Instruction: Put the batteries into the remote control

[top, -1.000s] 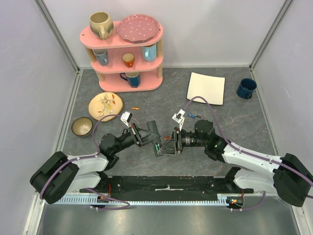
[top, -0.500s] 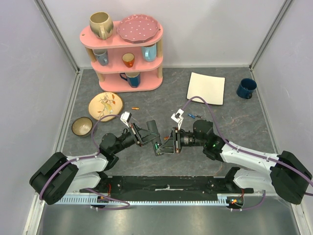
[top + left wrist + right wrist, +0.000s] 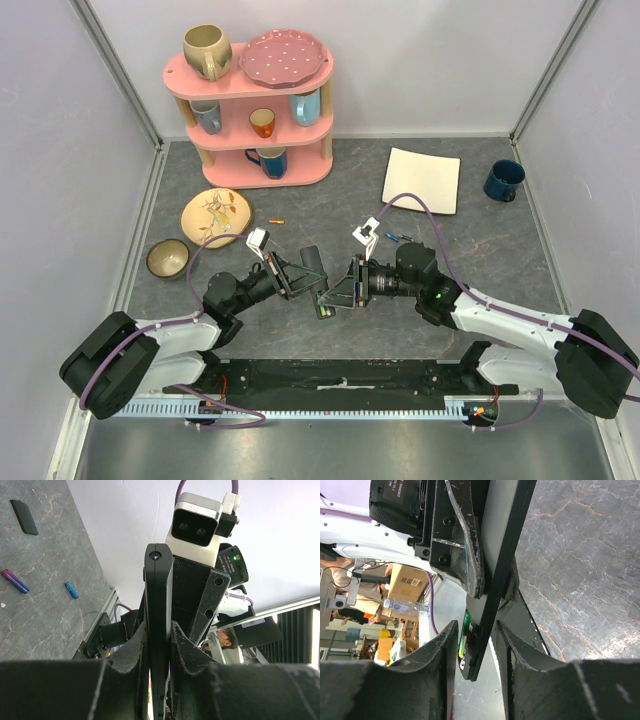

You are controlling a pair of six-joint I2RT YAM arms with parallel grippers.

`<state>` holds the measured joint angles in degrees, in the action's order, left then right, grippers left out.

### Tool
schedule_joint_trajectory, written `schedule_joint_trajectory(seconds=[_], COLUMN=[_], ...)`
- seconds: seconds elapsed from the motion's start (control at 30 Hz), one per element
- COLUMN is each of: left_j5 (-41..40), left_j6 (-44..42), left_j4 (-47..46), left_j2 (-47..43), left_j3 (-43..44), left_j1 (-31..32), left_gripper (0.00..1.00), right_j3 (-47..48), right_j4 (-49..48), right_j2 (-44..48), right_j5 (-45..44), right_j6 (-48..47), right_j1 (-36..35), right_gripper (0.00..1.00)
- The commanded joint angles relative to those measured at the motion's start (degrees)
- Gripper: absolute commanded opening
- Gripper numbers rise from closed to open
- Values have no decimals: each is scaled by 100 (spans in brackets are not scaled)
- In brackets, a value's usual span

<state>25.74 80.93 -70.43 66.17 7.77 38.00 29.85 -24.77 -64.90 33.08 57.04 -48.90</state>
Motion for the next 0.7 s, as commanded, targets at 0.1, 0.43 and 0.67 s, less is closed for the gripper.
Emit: schedule_joint_trajectory(seconds=[0.1,0.43,0.67], left_j5=[37,28,2], left_j6=[-209,-191,-244], left_j4=[-269,-234,-208], left_j2=[-113,-166,-175], left_j3=[84,137,58], left_j1=[15,15,15], left_gripper=[2,2,2], right_j3=[241,223,381], right_j4=[112,368,718], right_j2=[22,-31,259], right_j5=[-153,-276,-381], right_j6=[-96,-166,-210], right_j1=[30,21,83], right_gripper=[35,25,57])
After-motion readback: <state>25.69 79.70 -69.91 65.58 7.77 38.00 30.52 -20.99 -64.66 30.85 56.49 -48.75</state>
